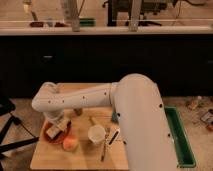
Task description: Wipe red bowl with eraser
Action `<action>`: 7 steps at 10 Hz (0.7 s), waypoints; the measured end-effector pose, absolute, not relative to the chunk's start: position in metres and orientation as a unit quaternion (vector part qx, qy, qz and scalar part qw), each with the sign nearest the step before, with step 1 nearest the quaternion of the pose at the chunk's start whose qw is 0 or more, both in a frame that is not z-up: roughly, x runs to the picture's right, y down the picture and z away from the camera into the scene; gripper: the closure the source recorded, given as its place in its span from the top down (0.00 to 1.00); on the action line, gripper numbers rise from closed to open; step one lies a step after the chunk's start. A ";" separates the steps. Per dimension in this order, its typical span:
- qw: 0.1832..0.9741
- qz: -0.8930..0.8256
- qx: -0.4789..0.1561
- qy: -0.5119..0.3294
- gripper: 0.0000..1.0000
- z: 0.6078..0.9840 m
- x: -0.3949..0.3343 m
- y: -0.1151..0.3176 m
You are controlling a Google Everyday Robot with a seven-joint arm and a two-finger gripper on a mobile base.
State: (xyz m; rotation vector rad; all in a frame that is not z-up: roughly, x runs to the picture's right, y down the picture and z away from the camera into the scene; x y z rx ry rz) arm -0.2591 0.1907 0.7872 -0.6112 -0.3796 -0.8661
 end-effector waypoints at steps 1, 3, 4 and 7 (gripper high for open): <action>0.841 -0.419 -0.287 -0.185 0.00 0.797 -0.275 0.185; 0.835 -0.428 -0.286 -0.194 0.00 0.802 -0.293 0.185; 0.831 -0.434 -0.285 -0.201 0.00 0.803 -0.302 0.187; 0.818 -0.455 -0.279 -0.215 0.00 0.792 -0.317 0.196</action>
